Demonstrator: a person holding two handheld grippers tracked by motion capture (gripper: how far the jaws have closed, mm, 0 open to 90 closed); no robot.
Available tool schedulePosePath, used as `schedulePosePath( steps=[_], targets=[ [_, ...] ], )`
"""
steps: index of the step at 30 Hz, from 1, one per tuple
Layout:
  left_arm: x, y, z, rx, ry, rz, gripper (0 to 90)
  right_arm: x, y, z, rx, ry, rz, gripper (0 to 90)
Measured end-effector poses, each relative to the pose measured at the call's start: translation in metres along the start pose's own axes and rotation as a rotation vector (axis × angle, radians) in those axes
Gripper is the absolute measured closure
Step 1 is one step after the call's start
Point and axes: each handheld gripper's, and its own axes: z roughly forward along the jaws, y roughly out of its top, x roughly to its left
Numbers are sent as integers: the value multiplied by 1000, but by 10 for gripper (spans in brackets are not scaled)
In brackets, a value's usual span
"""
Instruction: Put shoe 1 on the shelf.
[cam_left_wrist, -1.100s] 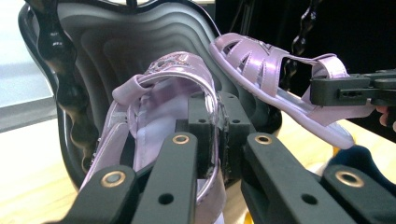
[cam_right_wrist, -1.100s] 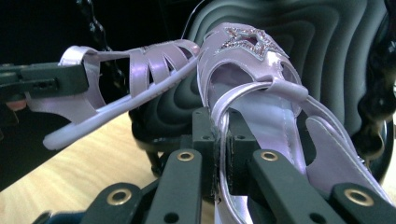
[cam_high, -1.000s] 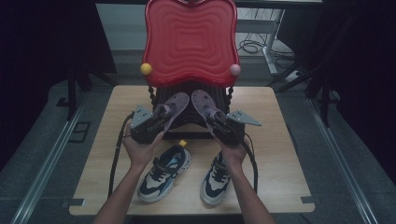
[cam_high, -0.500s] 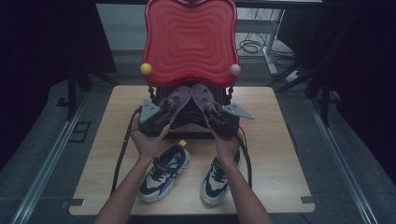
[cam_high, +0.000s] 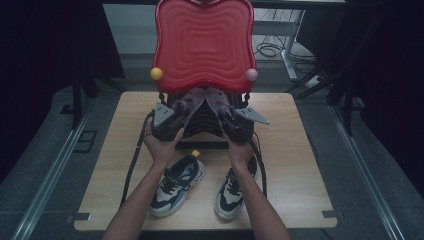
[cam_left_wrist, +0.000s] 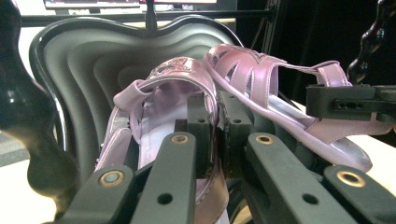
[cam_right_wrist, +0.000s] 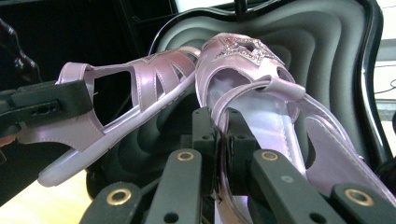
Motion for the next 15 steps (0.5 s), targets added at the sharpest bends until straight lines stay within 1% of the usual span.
schedulePosePath(
  steps=[7,9,11,12,15],
  targets=[
    [1,1,7,-17,20,0,840,2,5,8,-18,-18,-5,846],
    [1,1,9,-26,29,-2,839,1,5,11,-18,-26,2,846],
    [2,1,11,-34,29,-6,839,1,5,13,-18,-31,6,846],
    [2,1,11,-35,32,-5,838,1,6,15,-19,-40,-2,846],
    [2,2,15,-45,40,-4,837,0,7,18,-23,-50,-5,846]
  ],
)
